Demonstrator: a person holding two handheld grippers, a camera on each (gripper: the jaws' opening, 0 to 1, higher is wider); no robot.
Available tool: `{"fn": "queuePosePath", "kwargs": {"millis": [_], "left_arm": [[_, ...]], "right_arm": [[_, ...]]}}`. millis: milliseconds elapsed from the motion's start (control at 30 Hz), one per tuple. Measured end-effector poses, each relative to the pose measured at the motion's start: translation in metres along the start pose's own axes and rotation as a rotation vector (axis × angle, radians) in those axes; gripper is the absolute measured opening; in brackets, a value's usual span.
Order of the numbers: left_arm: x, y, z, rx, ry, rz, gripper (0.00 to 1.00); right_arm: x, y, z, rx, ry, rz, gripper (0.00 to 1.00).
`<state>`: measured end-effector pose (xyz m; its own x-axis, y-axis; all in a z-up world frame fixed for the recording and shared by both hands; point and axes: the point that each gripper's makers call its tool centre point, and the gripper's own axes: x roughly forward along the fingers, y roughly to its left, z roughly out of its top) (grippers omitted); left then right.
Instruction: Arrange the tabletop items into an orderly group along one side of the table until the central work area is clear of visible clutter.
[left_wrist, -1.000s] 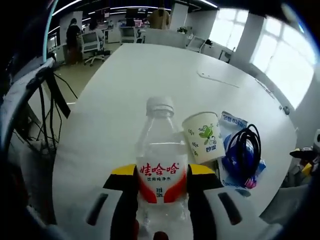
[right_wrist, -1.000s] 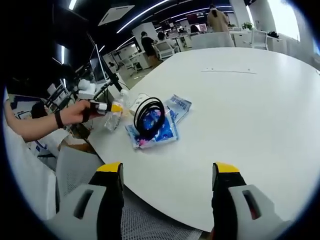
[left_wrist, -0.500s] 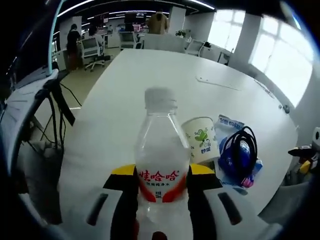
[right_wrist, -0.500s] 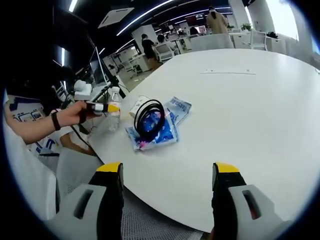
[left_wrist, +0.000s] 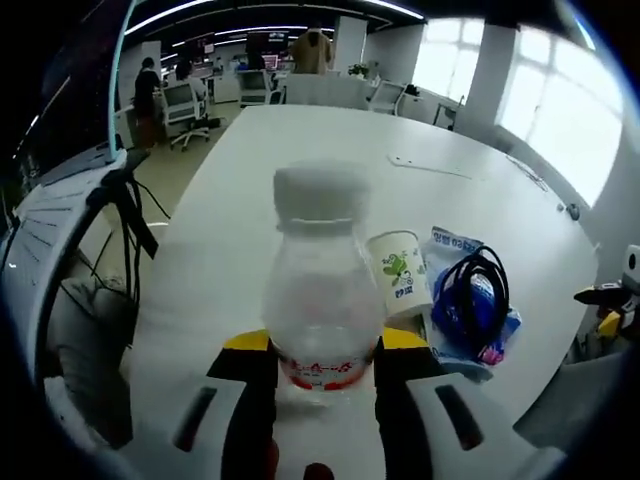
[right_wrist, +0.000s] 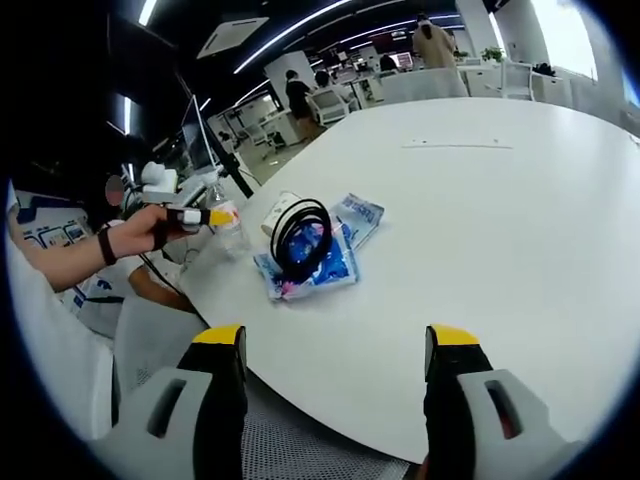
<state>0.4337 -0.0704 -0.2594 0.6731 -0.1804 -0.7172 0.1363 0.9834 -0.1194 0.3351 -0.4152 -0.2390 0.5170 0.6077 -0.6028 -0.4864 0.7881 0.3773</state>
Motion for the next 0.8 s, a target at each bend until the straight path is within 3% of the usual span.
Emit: {"fn": "queuePosePath", "kwargs": {"millis": [800], "left_arm": [[-0.007, -0.003, -0.021, 0.073, -0.012, 0.042, 0.37]], "right_arm": [[-0.002, -0.005, -0.003, 0.011, -0.019, 0.001, 0.72]]}}
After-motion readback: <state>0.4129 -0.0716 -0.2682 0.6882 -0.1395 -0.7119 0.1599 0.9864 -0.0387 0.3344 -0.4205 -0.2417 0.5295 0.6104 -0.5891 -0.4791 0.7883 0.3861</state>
